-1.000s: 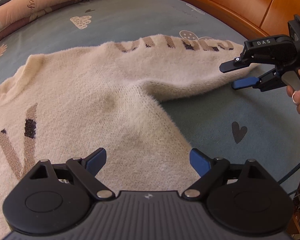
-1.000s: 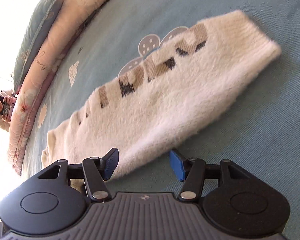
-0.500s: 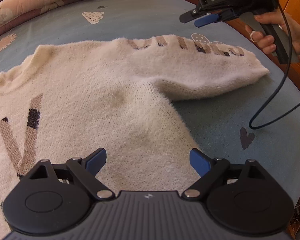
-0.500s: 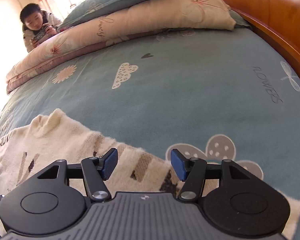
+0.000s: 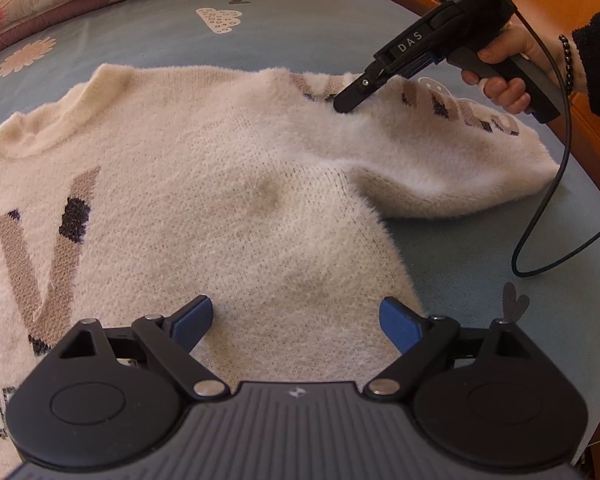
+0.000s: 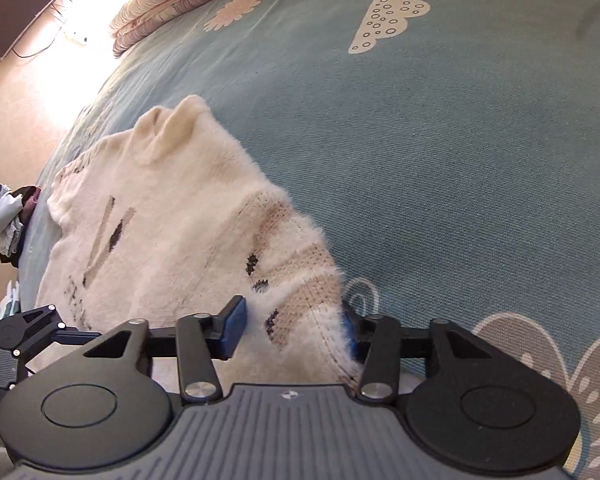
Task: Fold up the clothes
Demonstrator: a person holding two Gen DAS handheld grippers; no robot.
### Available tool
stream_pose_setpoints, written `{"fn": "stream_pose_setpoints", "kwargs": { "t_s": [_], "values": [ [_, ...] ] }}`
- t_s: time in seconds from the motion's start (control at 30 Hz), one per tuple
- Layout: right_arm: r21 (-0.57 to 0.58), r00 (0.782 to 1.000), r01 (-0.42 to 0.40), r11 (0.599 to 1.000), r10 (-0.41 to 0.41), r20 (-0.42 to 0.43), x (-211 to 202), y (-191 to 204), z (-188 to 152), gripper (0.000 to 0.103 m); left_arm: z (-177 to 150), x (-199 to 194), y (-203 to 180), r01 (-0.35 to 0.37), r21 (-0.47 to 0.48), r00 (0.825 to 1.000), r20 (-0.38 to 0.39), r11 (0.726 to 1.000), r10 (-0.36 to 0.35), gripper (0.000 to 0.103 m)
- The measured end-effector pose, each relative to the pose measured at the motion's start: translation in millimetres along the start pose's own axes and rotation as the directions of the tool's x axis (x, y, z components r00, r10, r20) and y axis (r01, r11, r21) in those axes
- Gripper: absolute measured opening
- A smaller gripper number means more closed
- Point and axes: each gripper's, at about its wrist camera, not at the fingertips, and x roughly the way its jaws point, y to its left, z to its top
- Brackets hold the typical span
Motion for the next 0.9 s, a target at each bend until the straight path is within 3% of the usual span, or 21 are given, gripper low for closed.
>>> {"fn": "stream_pose_setpoints", "kwargs": {
  "t_s": [0.17, 0.33, 0.43, 0.5, 0.53, 0.6, 0.67, 0.8, 0.9],
  "values": [
    [-0.041, 0.986, 0.149, 0.988, -0.146, 0.08, -10.2, 20.1, 0.8, 0.011, 6.0, 0.2, -0.4, 0.025, 0.013, 1.0, 0.01, 1.0, -0.025, 0.09],
    [-0.101, 0.963, 0.262, 0.96, -0.253, 0.097, -7.3, 29.9, 2.2, 0.011, 19.0, 0.2, -3.9, 0.106, 0.064, 0.992, 0.068, 0.992, -0.111, 0.09],
    [-0.105, 0.953, 0.297, 0.949, -0.287, 0.094, 1.5, 29.4, 1.4, 0.012, 29.8, 5.9, -13.3, 0.167, 0.142, 0.975, 0.121, 0.976, -0.185, 0.09],
    [-0.086, 0.948, 0.308, 0.948, -0.298, 0.111, -1.7, 30.4, -1.2, 0.016, 36.7, 18.9, -24.1, 0.222, 0.189, 0.967, 0.084, 0.956, -0.241, 0.093],
    [-0.076, 0.945, 0.313, 0.947, -0.303, 0.12, -3.3, 31.0, -2.5, 0.018, 39.5, 26.1, -31.4, 0.237, 0.211, 0.966, 0.055, 0.948, -0.253, 0.101],
    [-0.057, 0.939, 0.325, 0.944, -0.314, 0.139, -10.1, 32.6, -5.4, 0.024, 38.2, 42.1, -42.6, 0.237, 0.259, 0.97, -0.007, 0.936, -0.243, 0.101],
    [-0.039, 0.932, 0.336, 0.941, -0.326, 0.16, -20.7, 34.9, -8.5, 0.026, 37.0, 42.3, -42.3, 0.245, 0.248, 0.968, -0.01, 0.937, -0.251, 0.101],
    [0.023, 0.91, 0.366, 0.93, -0.363, 0.201, -50.6, 40.2, -22.6, 0.032, 31.8, 11.8, -33.9, 0.317, 0.222, 0.947, -0.028, 0.922, -0.319, 0.101],
    [0.073, 0.902, 0.362, 0.929, -0.369, 0.225, -68.4, 47.1, -37.3, 0.039, 23.6, 0.8, -34.0, 0.303, 0.242, 0.95, 0.004, 0.922, -0.314, 0.101]
  ]
}}
